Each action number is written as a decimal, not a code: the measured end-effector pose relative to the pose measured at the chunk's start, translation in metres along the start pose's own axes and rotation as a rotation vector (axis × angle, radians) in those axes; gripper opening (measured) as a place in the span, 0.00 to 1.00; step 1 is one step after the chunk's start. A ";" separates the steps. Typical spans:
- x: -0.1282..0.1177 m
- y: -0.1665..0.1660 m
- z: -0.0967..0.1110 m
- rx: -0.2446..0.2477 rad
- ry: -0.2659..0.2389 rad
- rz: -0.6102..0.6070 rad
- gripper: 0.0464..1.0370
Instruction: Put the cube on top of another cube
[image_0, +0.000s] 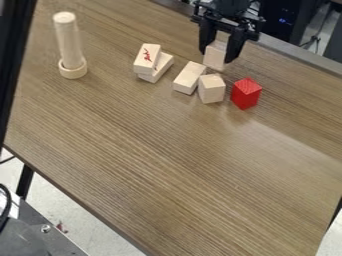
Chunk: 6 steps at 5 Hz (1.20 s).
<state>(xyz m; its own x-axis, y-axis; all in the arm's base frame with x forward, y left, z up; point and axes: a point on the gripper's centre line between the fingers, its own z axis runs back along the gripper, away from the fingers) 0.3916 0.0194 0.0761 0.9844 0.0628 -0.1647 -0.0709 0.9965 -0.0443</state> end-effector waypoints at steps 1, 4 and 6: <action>-0.003 -0.001 0.005 -0.009 -0.008 -0.015 0.55; -0.020 -0.007 -0.010 0.030 0.036 -0.026 0.55; -0.028 -0.011 -0.010 0.025 0.026 -0.031 0.55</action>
<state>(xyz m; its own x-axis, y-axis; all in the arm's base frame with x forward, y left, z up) 0.3632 0.0065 0.0710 0.9815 0.0311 -0.1891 -0.0364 0.9990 -0.0248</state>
